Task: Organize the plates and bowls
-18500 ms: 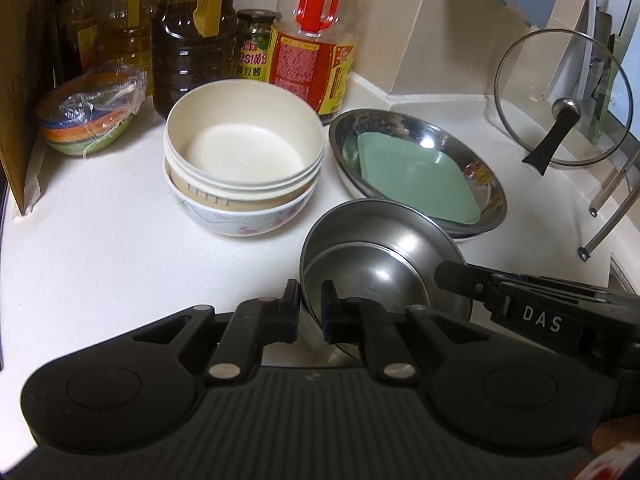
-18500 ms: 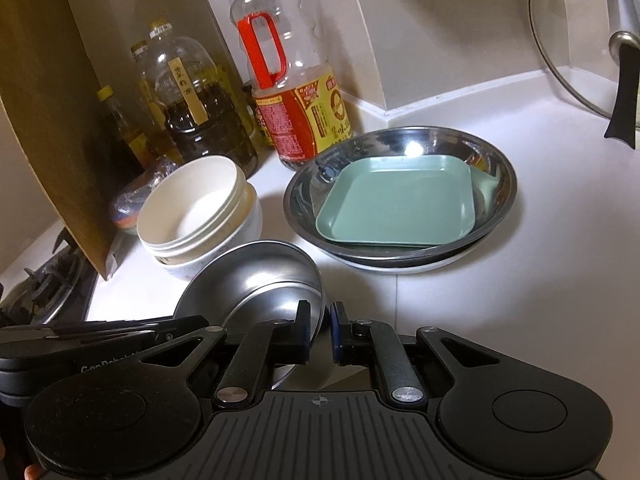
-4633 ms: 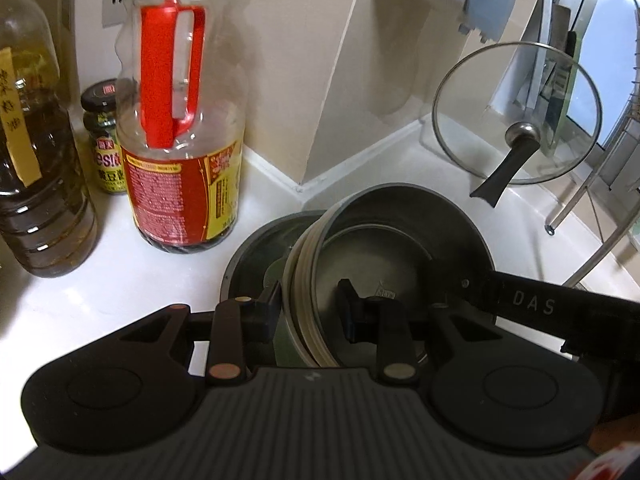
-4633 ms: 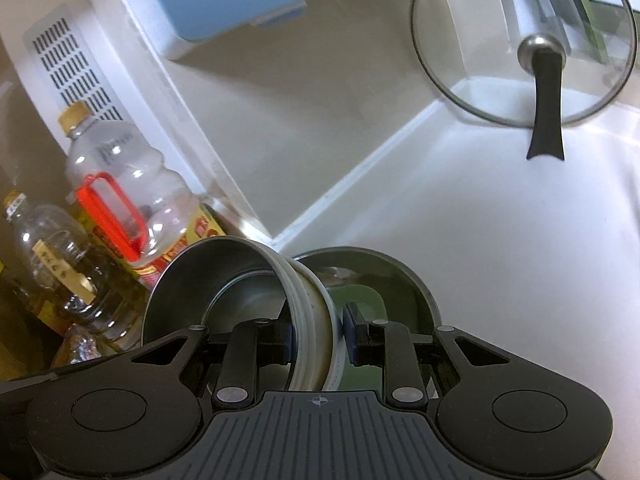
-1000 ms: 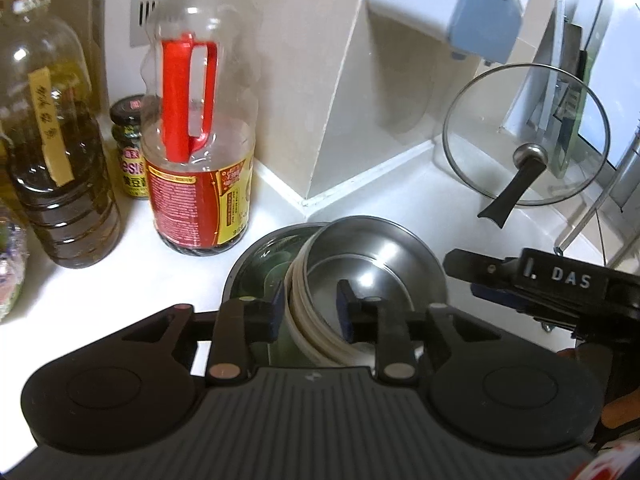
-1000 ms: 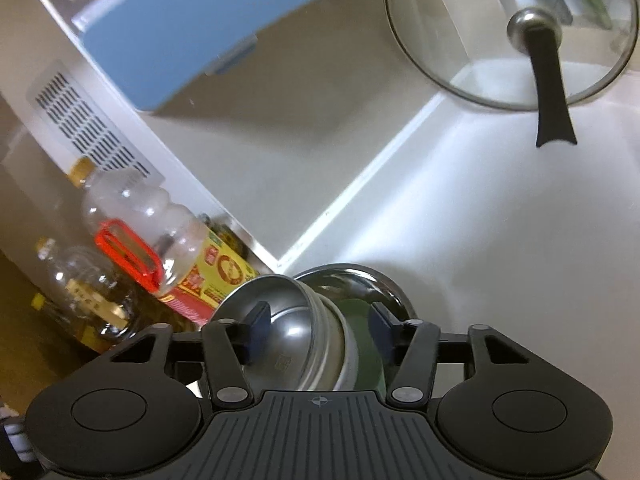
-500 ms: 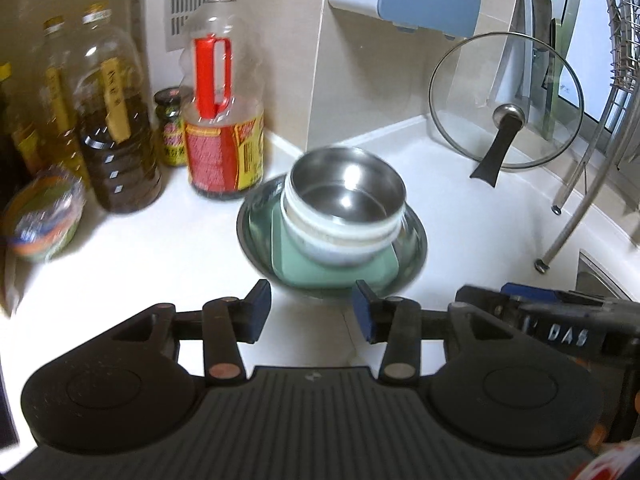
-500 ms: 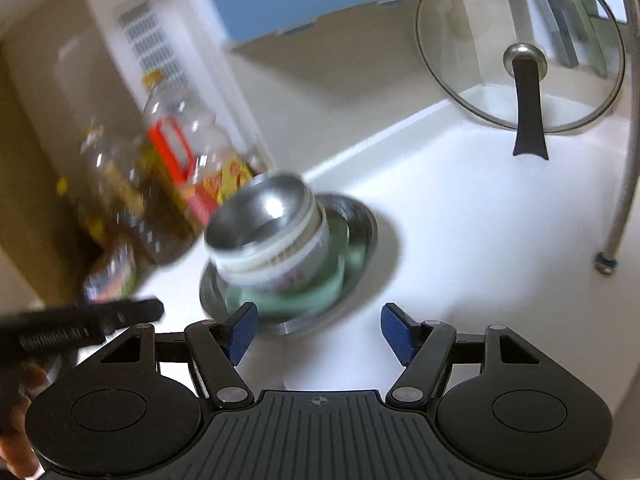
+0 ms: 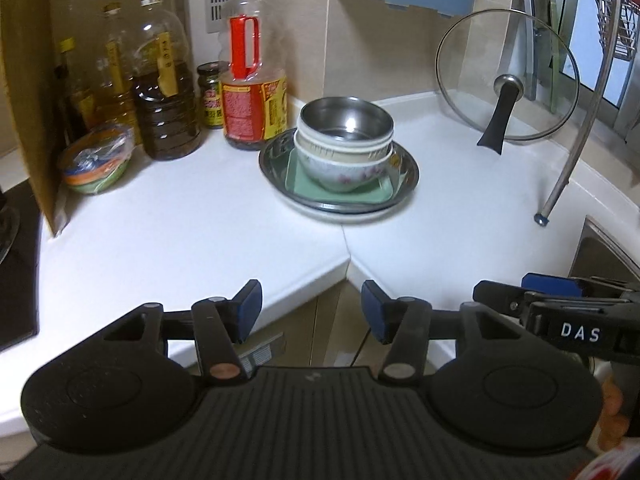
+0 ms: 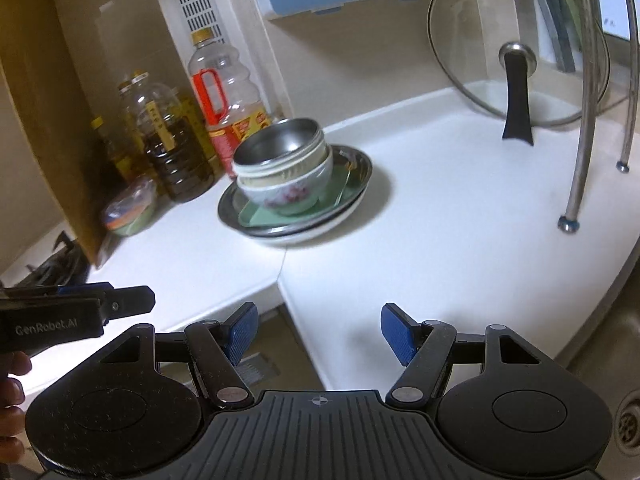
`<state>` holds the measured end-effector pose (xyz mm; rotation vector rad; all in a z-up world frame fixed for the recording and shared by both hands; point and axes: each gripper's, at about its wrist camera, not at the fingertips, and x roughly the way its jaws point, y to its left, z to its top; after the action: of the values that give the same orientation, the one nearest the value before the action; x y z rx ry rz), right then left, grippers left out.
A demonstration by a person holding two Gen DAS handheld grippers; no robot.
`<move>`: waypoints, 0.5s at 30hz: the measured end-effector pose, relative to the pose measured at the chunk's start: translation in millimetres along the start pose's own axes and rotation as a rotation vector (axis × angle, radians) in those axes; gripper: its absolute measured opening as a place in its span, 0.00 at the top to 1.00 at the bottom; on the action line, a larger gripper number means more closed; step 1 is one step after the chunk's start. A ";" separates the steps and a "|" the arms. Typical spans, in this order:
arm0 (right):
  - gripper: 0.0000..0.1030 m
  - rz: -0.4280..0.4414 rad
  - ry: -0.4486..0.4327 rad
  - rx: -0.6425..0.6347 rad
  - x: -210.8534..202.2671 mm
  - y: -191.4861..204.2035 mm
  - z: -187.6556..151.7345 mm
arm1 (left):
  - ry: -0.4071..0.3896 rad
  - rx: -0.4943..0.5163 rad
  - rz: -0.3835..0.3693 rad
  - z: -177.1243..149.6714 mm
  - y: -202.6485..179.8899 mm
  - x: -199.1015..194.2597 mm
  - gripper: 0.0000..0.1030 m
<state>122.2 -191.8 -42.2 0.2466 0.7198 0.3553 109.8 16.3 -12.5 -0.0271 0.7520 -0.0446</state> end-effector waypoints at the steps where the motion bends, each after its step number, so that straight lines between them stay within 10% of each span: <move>1: 0.34 0.000 0.008 0.002 -2.2 -0.7 -3.2 | 0.004 -0.005 -0.002 -4.2 -0.8 -3.5 0.50; 15: 0.34 0.009 0.047 0.036 -34.3 2.9 -28.8 | 0.075 0.026 -0.077 -27.8 -11.6 -27.2 0.50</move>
<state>78.0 -200.0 -41.7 0.2761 0.7720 0.3577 70.6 5.8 -13.7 -0.0294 0.8254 -0.1290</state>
